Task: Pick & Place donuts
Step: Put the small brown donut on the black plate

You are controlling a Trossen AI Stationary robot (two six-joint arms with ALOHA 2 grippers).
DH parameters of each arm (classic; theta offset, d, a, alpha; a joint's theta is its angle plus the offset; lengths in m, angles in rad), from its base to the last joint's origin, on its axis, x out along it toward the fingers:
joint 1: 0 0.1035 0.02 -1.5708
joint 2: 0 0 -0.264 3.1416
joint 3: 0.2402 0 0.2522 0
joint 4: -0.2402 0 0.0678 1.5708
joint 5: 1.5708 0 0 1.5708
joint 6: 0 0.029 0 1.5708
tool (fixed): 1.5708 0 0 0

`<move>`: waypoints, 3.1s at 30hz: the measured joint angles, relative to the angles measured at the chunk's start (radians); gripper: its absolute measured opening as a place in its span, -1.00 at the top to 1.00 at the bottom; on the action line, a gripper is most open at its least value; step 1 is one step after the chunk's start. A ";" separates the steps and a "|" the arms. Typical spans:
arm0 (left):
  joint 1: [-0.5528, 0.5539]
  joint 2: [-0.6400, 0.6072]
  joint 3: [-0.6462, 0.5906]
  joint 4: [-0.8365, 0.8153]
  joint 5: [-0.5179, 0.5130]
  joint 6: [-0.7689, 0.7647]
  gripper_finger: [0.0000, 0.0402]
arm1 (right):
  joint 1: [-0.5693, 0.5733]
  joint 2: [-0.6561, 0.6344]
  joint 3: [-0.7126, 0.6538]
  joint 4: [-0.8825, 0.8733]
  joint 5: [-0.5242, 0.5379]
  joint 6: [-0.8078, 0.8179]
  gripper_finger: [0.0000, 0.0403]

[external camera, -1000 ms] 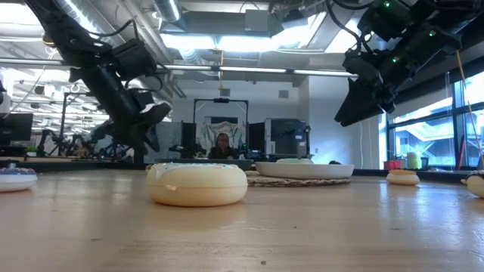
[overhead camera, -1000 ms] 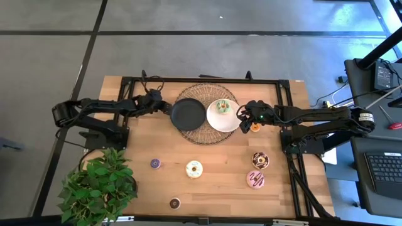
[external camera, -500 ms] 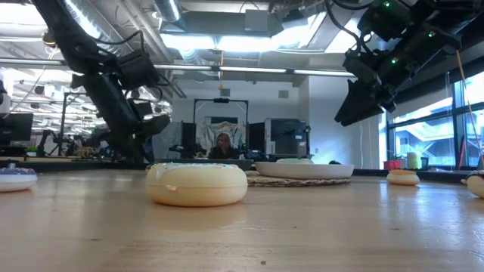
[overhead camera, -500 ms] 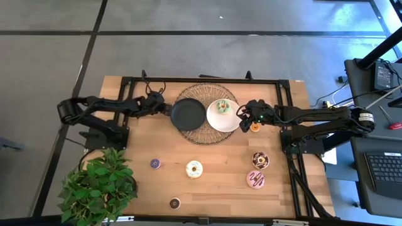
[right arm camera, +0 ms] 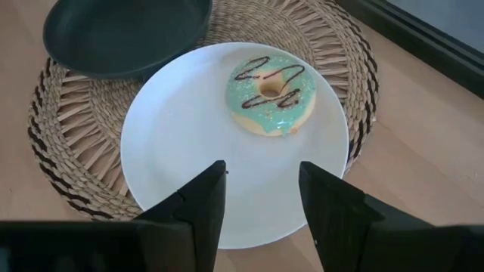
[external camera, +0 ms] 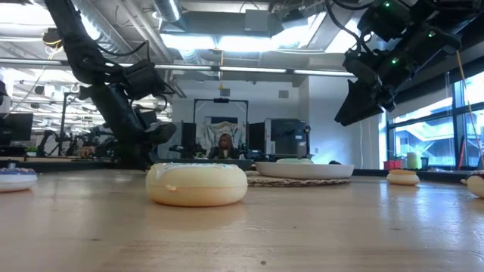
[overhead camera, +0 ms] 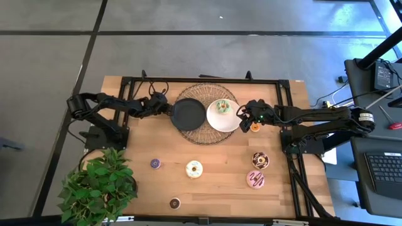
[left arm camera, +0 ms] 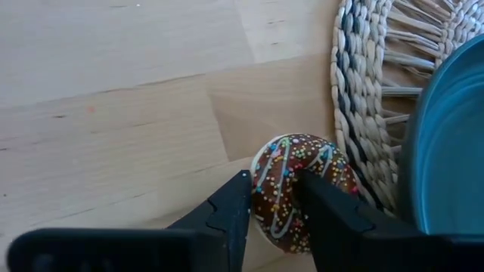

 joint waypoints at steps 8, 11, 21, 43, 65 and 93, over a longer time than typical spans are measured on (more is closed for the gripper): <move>0.000 -0.031 -0.003 -0.008 -0.004 0.042 0.72 | 0.000 0.000 0.000 0.000 0.000 0.000 0.16; 0.007 -0.076 -0.004 -0.012 -0.004 0.063 0.77 | 0.000 0.000 0.000 0.000 0.000 -0.001 0.16; 0.007 -0.260 -0.003 0.106 0.109 0.118 0.83 | 0.000 0.000 0.000 0.000 0.001 -0.001 0.16; -0.062 0.082 0.277 0.073 0.220 0.194 0.84 | 0.000 0.000 0.000 0.001 0.001 0.004 0.16; -0.061 0.167 0.308 -0.022 0.199 0.186 0.84 | 0.000 0.000 0.000 -0.003 0.001 -0.001 0.16; -0.061 0.167 0.308 -0.027 0.167 0.187 0.64 | 0.000 0.000 0.000 -0.003 0.001 -0.002 0.16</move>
